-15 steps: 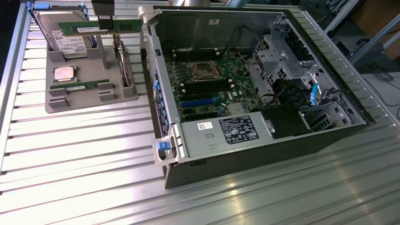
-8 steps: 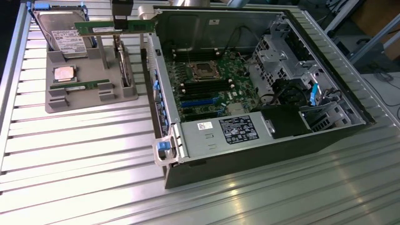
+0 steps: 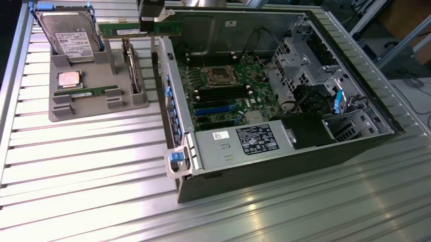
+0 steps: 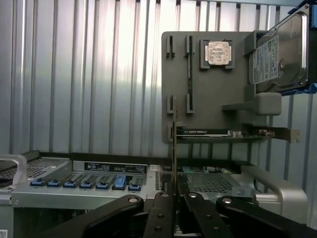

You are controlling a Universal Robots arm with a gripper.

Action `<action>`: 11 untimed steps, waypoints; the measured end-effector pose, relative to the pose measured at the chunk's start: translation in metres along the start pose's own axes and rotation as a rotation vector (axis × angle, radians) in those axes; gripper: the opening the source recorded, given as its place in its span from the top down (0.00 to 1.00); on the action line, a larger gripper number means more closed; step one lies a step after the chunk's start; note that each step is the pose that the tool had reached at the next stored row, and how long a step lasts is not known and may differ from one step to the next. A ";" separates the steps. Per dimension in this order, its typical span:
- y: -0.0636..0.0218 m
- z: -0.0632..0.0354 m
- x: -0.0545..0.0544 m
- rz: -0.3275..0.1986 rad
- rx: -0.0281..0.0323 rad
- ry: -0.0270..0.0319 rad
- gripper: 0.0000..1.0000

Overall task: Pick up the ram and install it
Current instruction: 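Pick up the ram and move it above insertion slot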

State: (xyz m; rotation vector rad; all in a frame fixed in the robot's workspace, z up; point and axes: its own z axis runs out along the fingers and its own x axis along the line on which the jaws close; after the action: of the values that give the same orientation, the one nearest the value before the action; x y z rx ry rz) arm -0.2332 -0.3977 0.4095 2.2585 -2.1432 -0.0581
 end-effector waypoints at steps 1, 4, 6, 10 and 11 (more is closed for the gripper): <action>-0.0029 -0.0001 0.000 0.000 0.0001 0.0003 0.87; -0.0128 -0.0006 0.001 0.000 -0.0001 0.0020 0.87; -0.0171 -0.0008 0.001 0.000 -0.0001 0.0027 0.87; -0.0278 -0.0013 0.001 0.000 -0.0002 0.0041 0.87; -0.0301 -0.0014 0.002 0.000 -0.0002 0.0044 0.87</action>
State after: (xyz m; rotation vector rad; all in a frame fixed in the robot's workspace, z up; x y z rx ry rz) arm -0.2030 -0.3977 0.4095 2.2562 -2.1411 -0.0533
